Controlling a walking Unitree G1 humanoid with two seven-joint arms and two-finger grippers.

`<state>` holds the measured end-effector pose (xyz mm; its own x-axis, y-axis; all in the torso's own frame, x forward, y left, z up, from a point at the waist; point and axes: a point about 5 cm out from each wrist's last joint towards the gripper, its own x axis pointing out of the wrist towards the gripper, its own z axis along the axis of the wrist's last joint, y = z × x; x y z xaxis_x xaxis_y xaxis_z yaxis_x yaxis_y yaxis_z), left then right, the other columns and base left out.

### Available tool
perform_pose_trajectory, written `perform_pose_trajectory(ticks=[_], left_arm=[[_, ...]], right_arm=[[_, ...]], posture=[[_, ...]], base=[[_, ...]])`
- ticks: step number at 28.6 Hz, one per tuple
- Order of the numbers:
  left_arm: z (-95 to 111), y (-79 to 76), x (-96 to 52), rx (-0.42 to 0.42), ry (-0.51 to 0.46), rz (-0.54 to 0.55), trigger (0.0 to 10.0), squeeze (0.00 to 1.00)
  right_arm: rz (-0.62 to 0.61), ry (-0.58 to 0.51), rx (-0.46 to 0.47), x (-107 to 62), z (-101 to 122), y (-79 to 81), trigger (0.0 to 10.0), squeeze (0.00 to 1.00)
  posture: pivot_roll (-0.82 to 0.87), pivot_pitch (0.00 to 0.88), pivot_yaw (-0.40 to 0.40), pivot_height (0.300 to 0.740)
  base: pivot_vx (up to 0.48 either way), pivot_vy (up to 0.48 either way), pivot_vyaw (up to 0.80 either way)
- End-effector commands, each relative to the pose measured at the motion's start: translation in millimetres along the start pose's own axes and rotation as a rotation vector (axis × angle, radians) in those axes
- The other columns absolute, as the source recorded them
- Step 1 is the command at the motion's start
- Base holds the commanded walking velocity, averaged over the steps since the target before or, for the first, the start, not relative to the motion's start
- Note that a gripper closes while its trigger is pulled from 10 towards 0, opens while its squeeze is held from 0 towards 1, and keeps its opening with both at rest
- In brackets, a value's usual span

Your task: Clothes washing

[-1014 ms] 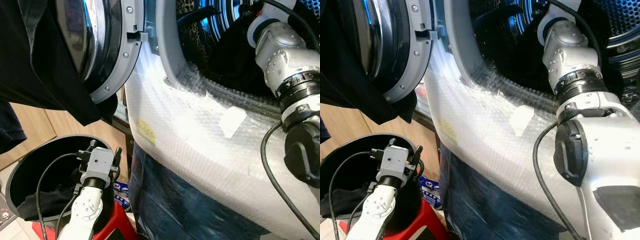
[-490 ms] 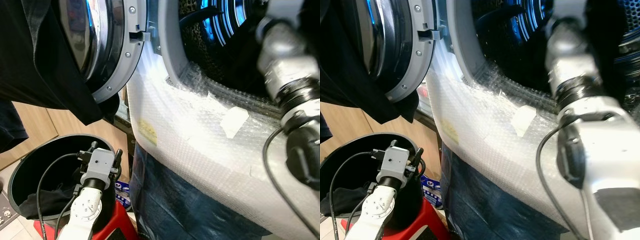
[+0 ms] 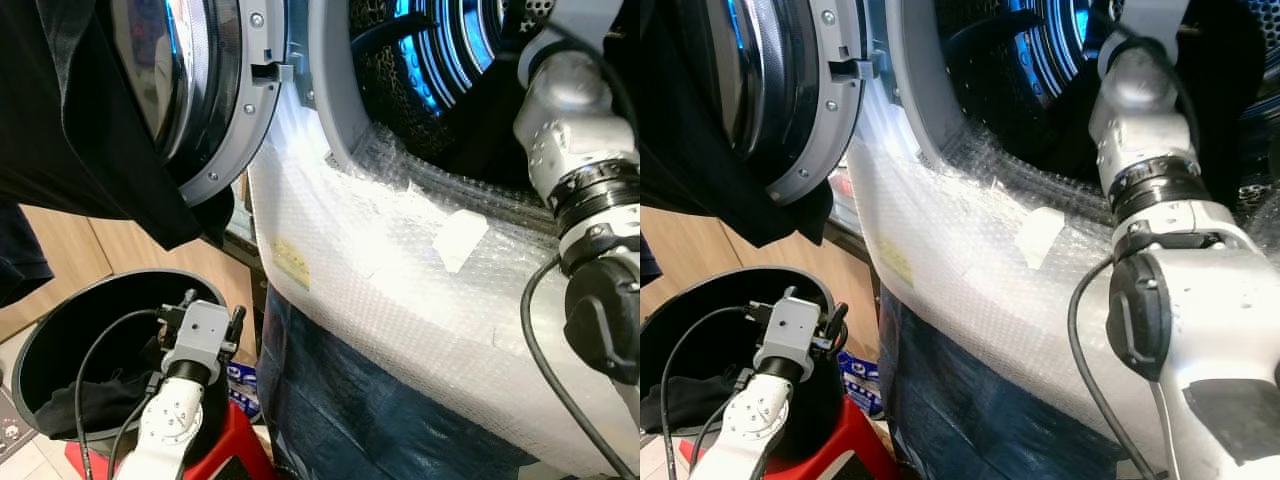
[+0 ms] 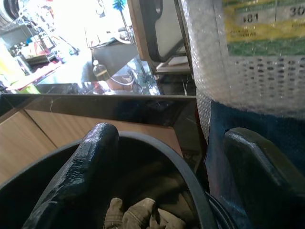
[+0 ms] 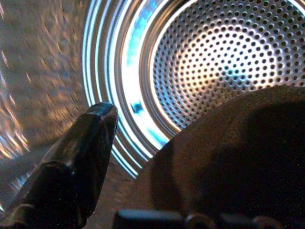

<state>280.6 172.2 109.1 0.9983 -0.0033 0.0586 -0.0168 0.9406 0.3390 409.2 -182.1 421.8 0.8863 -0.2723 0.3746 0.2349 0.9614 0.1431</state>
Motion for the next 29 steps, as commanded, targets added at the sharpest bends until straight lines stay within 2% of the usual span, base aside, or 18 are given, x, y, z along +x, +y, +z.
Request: perform_pose_trajectory(ticks=[1,3,4,10,13,15,16,18,19,22,25,27,29], left_arm=[[1,-4.2,-1.8,0.008,0.005,-0.012,10.0,0.00],[1,-6.9,-1.1,0.000,0.006,-0.013,10.0,0.00],[2,-8.3,0.6,-0.005,0.000,-0.012,10.0,0.00],[0,-8.3,-0.2,0.000,0.012,-0.014,10.0,0.00],[-4,-6.9,-1.6,0.010,0.027,-0.016,10.0,0.00],[-5,-6.4,-1.5,0.010,0.030,-0.013,10.0,0.00],[-5,-6.4,-1.5,0.010,0.030,-0.013,10.0,0.00],[-5,-8.1,0.2,0.007,0.029,-0.014,10.0,0.00],[-5,-8.1,0.2,0.007,0.029,-0.014,10.0,0.00],[-5,-10.5,0.7,0.023,0.028,-0.027,10.0,0.00],[-4,-9.6,1.2,0.013,0.028,-0.022,10.0,0.00],[-5,-10.2,1.6,0.013,0.030,-0.028,10.0,0.00],[-6,-10.9,2.0,0.014,0.032,-0.029,10.0,0.00]], right_arm=[[0.043,-0.031,0.062,-1.1,24,9.1,10.0,0.00],[0.090,-0.001,0.091,-6.1,23,15.4,10.0,0.00],[0.144,0.032,0.130,-15.8,20,21.2,10.0,0.00],[0.181,0.070,0.184,-33.3,19,16.8,10.0,0.00],[0.268,0.113,0.150,-48.9,15,20.1,10.0,0.00],[0.308,0.190,0.155,-61.8,1,22.3,10.0,0.00],[0.308,0.190,0.155,-61.8,1,22.3,10.0,0.00],[0.329,0.252,0.124,-79.0,-16,10.3,10.0,0.00],[0.329,0.252,0.124,-79.0,-16,10.3,10.0,0.00],[0.417,0.261,0.099,-93.2,-16,1.9,10.0,0.00],[0.479,0.296,0.091,-112.8,-19,-5.4,10.0,0.00],[0.478,0.356,0.040,-126.1,-31,-13.5,10.0,0.00],[0.471,0.364,0.014,-129.2,-32,-17.3,10.0,0.00]], posture=[[0.03,0.024,-0.083,0.740],[0.03,0.018,-0.086,0.740],[0.02,0.009,-0.088,0.740],[0.02,0.000,-0.094,0.740],[0.02,0.000,-0.100,0.740],[0.01,0.000,-0.101,0.740],[0.01,0.000,-0.101,0.740],[0.02,0.000,-0.104,0.740],[0.02,0.000,-0.104,0.740],[0.02,0.000,-0.112,0.740],[0.01,0.000,-0.107,0.740],[0.00,0.000,-0.107,0.740],[0.00,0.000,-0.107,0.740]], base=[[0.000,0.000,0.00],[0.000,0.000,0.00],[0.000,0.000,0.00],[0.000,0.000,0.00],[0.000,0.000,0.00],[0.000,0.000,0.00],[0.000,0.000,0.00],[0.000,0.000,0.00],[0.000,0.000,0.00],[0.000,0.000,0.00],[0.000,0.000,0.00],[0.000,0.000,0.00],[0.000,0.000,0.00]])
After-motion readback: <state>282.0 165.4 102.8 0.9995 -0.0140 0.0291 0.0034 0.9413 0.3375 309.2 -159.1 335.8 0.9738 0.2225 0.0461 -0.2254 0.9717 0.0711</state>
